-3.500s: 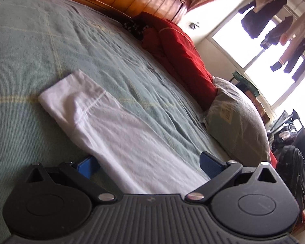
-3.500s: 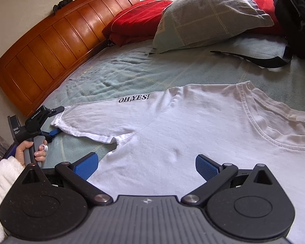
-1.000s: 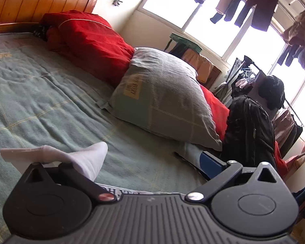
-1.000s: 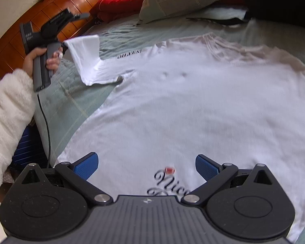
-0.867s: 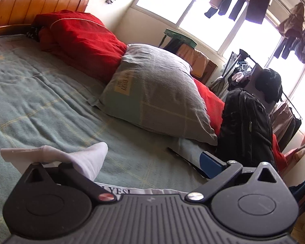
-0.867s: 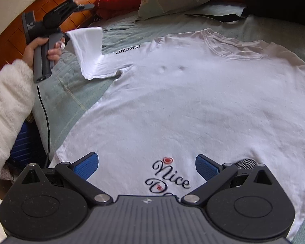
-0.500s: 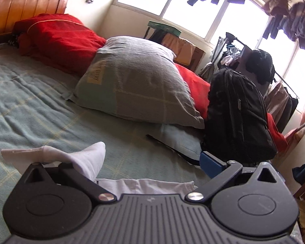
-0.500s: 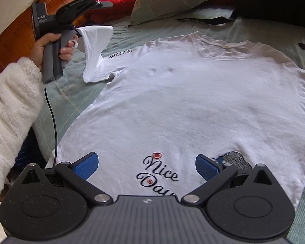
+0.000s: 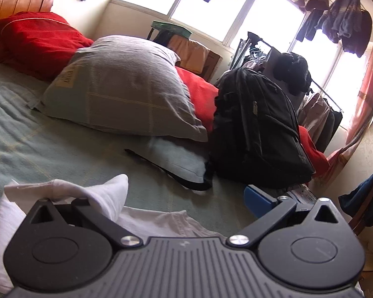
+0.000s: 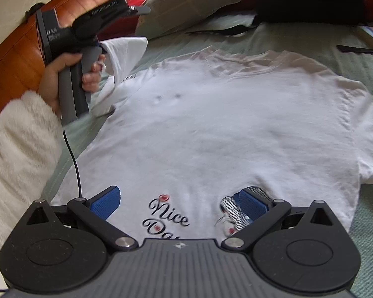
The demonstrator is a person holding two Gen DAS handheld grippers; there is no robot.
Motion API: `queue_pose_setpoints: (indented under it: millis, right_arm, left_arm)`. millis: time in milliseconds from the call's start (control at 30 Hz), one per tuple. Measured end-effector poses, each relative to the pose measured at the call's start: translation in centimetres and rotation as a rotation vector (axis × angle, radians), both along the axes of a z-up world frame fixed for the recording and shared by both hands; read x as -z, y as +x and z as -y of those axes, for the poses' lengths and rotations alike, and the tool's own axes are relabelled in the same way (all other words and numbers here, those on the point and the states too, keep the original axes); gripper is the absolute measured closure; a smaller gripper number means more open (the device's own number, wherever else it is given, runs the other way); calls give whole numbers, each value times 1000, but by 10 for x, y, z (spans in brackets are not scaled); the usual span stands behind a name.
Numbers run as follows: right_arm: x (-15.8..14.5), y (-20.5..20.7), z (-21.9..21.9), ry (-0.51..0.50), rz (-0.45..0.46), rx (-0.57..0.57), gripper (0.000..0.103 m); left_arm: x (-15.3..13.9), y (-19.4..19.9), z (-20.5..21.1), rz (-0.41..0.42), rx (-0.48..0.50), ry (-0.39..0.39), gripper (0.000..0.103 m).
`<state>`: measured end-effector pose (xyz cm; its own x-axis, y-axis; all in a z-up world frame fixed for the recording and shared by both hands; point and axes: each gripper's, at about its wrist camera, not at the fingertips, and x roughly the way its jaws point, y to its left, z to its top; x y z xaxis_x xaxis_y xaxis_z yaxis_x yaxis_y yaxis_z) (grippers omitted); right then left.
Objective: Fold clothes
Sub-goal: 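Lift the sleeve cuff with the left gripper toward the shirt body, then carry the held sleeve across the shirt back with the left gripper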
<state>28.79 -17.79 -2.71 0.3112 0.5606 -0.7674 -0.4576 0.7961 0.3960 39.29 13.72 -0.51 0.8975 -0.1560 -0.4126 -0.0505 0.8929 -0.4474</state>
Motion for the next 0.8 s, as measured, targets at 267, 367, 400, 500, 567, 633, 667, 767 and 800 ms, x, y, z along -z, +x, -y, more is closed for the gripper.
queue_pose_setpoints:
  millis: [267,367,400,500,567,633,667,767,800]
  right_arm:
    - [2,7,11,-23,-6,54,0]
    - [5,9,15,-32,-14,69,0]
    - [6,9,16,-35,-16,74,0]
    - [8,9,20,-43,-23,88,0]
    - [9,8,22,-44,-27,97,0]
    - [9,8,24,-47,-28,98,0]
    - [9,7,24,-50,-28,98,0]
    - [8,7,26,-55,-27,101,0]
    - [8,7,26,-55,-28,104,0]
  left_arm:
    - [12,7,31,-4,65,-22,1]
    - [13,10,44,-1,88,-13,1]
    - [13,11,49,-2,97,-11,1]
    - [15,15,63,-8,132,-8,1]
    - [16,16,72,-11,163,-9,1]
    - [18,17,81,-13,185,-2,1]
    - [19,17,85,-14,192,4,1]
    - [19,17,95,-19,221,11,1]
    - [19,17,99,-20,230,14,1]
